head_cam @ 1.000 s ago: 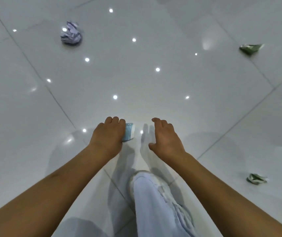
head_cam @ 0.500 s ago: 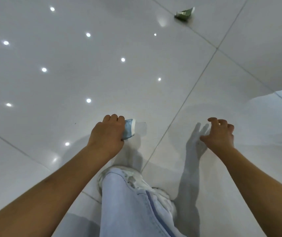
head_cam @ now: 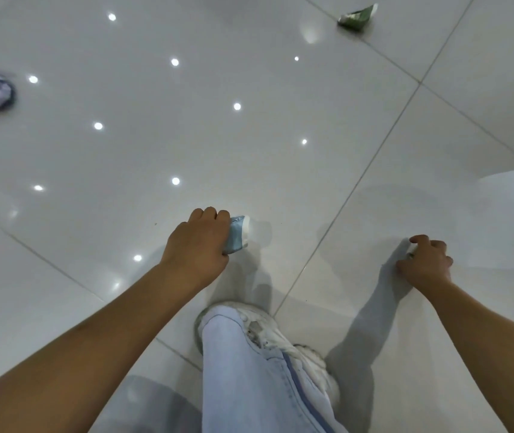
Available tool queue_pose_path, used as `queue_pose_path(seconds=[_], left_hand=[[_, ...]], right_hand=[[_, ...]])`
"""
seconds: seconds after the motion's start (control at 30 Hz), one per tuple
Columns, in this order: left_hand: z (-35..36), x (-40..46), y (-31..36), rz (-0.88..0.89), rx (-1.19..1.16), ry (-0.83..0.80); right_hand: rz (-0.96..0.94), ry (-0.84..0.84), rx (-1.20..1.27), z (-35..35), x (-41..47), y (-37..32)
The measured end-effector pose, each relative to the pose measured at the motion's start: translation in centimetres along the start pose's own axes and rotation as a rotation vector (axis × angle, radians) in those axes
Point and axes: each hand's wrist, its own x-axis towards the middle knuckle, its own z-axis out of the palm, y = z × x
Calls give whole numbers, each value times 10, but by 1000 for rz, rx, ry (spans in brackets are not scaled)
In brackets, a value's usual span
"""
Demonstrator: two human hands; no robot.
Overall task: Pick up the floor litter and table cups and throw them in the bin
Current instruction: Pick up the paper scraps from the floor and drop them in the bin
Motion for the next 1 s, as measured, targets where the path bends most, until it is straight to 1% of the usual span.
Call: queue_pose_path(seconds=[0.1,0.17,0.23,0.33,0.43,0.6,0.73,0.87,1.0], left_hand=[[4,-5,-11,-16,-23,3],[5,-9,-17,-43,-30,-13],[7,-14,-24,-64,-29,-29],[0,-32,-37,-121,-70,-33],[-23,-66,-49,-204,-133,-19],[-76,-162,-65,-439,-302,19],[-118,-253,-58,-644,-417,13],[-158,-344,-29,-871,-545,10],[-182,-427,27,-1115,-705,69]], right_hand=[[-49,33,-66,7,-7,-6],[-131,48,-101,13,-13,-10],[-222,55,-86,16,-21,-21],[-385,34,-69,11,-48,-57],[-573,-13,-72,-6,-97,-109],[-960,-126,-117,-50,-215,-199],[-1242,-241,-201,-100,-321,-247],[-1449,-363,-302,-153,-416,-260],[-1632,-509,-500,-186,-491,-246]])
